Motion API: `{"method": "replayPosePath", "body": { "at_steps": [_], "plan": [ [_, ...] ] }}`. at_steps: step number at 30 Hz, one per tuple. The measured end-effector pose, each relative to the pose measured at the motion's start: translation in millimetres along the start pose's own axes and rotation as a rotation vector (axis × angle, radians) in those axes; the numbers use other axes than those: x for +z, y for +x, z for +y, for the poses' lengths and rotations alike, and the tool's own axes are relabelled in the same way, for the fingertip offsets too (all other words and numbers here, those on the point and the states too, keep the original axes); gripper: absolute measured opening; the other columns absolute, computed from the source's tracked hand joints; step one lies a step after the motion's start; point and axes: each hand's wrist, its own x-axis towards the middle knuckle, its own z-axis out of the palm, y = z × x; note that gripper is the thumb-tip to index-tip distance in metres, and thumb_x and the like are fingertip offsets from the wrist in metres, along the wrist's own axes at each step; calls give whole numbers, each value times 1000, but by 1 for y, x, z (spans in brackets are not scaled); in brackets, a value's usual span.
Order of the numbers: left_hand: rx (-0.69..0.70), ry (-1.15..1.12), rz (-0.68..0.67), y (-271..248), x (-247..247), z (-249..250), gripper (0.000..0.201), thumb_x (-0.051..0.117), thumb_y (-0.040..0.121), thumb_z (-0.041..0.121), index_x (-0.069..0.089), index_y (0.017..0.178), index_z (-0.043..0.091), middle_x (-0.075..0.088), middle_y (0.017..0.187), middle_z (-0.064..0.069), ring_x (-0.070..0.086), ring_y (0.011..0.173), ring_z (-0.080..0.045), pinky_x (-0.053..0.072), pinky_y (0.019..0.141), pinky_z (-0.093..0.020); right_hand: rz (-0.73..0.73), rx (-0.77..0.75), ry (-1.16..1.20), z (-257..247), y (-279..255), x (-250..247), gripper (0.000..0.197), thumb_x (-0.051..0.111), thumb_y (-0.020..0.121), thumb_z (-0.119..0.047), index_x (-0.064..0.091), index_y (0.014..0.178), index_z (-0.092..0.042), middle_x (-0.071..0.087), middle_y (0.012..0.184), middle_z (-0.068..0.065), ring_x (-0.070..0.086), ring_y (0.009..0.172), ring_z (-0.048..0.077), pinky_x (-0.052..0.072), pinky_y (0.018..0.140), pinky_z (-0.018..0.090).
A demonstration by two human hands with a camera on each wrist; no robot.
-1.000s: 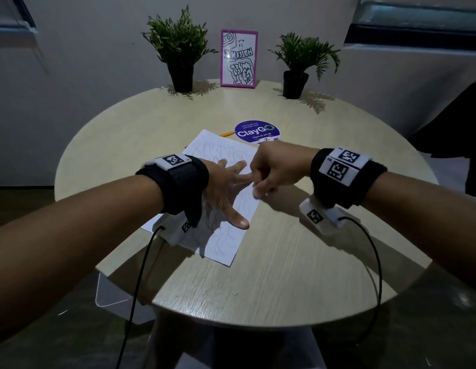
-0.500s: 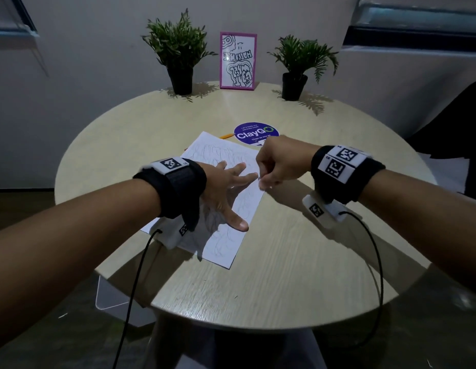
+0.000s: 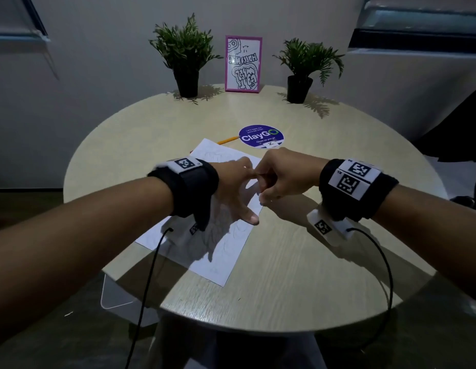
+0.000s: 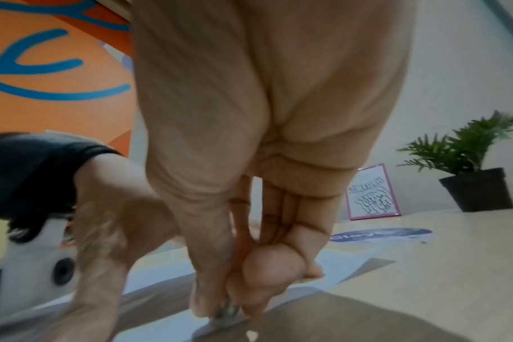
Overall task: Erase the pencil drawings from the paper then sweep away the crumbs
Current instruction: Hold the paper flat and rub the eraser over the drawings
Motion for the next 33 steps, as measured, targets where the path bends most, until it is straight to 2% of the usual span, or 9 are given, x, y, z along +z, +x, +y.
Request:
{"method": "replayPosePath", "body": {
  "at_steps": [4, 6, 9, 12, 15, 18, 20, 25, 33],
  "plan": [
    [1, -4, -114, 7, 6, -4, 119, 71, 66, 76, -3, 154, 49, -8, 166, 8, -9, 153, -23, 13, 120, -61, 55, 63, -29, 10, 7, -7, 24, 86, 76, -25, 66, 64, -18, 65, 58, -9, 59, 57, 1, 40, 57, 17],
    [-8, -19, -123, 8, 7, -6, 124, 71, 65, 77, -11, 153, 49, -16, 165, 12, -19, 151, -20, 5, 121, -59, 130, 84, -59, 12, 9, -6, 25, 86, 75, -23, 65, 63, -18, 62, 60, -7, 55, 60, 3, 38, 62, 23],
    [-9, -38, -125, 6, 6, -5, 106, 73, 65, 75, 15, 151, 51, -10, 165, 16, -20, 151, -17, 6, 122, -57, 60, -18, -34, -8, 0, 3, 20, 85, 75, -23, 68, 68, -16, 62, 61, -7, 55, 58, 4, 41, 58, 23],
    [-6, -45, -138, 4, 5, -5, 79, 76, 62, 76, 42, 131, 56, 2, 166, 15, -22, 150, -16, 7, 121, -58, -117, -95, 38, -25, -10, 6, 16, 84, 78, -23, 71, 71, -18, 69, 66, -6, 61, 60, 1, 47, 59, 16],
    [-16, -24, -133, 6, 6, -7, 119, 74, 58, 79, 9, 153, 48, -9, 165, 18, -20, 150, -14, 7, 122, -55, -77, -6, 35, -4, 2, -7, 17, 86, 77, -24, 72, 70, -16, 69, 61, -7, 59, 55, 1, 44, 57, 15],
    [-37, 12, -142, 6, 5, -7, 136, 71, 60, 80, -16, 155, 39, -19, 163, 19, -20, 150, -12, 5, 123, -52, 105, 117, -89, 20, 15, -16, 19, 86, 75, -24, 71, 69, -14, 65, 63, -4, 58, 67, 10, 38, 56, 20],
    [-46, 22, -150, 2, 3, -4, 136, 71, 62, 79, -18, 154, 37, -21, 162, 18, -21, 150, -12, 5, 123, -52, 144, 105, -109, 19, 14, -13, 19, 84, 76, -23, 69, 67, -14, 61, 63, -7, 56, 69, 13, 37, 56, 22],
    [-57, 32, -149, -12, -6, 10, 113, 73, 71, 69, 3, 156, 43, -14, 165, 10, -13, 152, -20, 12, 121, -53, -78, -107, 22, -13, -4, 4, 20, 86, 76, -27, 69, 68, -20, 71, 69, -8, 64, 64, 2, 45, 57, 16],
    [-55, 70, -174, 1, 2, -2, 137, 70, 62, 80, -21, 154, 36, -23, 162, 17, -22, 150, -12, 5, 122, -52, 155, 87, -139, 20, 16, -11, 19, 84, 77, -23, 70, 70, -13, 57, 64, -9, 54, 67, 11, 35, 57, 23]
  ]
}}
